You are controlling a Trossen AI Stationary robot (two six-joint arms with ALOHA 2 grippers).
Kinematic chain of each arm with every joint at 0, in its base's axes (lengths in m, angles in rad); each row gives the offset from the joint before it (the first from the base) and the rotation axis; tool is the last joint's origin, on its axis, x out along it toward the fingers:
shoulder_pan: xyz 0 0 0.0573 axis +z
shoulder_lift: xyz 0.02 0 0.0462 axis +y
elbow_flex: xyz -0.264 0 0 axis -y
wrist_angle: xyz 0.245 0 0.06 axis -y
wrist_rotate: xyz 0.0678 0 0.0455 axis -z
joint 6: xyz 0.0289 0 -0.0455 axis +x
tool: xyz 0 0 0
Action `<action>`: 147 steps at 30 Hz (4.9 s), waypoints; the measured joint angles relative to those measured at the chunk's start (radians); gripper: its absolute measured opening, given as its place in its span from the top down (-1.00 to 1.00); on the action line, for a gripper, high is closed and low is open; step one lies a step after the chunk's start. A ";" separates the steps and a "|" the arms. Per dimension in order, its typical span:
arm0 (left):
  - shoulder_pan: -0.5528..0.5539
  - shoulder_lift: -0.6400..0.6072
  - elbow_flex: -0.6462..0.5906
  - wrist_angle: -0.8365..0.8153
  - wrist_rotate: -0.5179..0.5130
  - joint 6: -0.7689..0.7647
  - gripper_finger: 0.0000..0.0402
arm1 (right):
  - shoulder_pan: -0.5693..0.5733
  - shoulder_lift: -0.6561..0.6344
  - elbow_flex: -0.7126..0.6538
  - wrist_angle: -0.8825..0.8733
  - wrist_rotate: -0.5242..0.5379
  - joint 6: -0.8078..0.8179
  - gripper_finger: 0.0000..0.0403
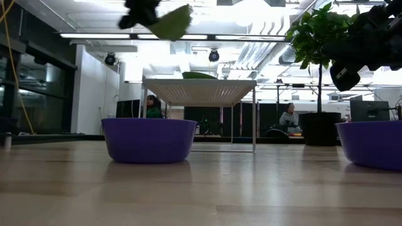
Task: Pick & Place Mini bowls
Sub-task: Stack the green bowl on top of the green bowls on the shelf
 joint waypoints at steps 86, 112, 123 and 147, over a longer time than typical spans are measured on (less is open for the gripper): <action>0.273 0.707 0.736 -0.274 0.045 -0.144 0.91 | 0.000 0.006 0.000 0.000 -0.004 0.000 1.00; 0.276 0.707 0.703 -0.226 0.046 -0.097 0.74 | 0.000 0.006 0.000 0.000 -0.004 0.000 1.00; 0.275 0.707 0.703 -0.224 0.043 -0.087 0.42 | 0.000 0.005 0.000 0.000 -0.004 0.000 1.00; 0.276 0.705 0.703 -0.195 0.031 -0.030 0.41 | 0.000 0.005 0.000 0.000 -0.004 0.000 1.00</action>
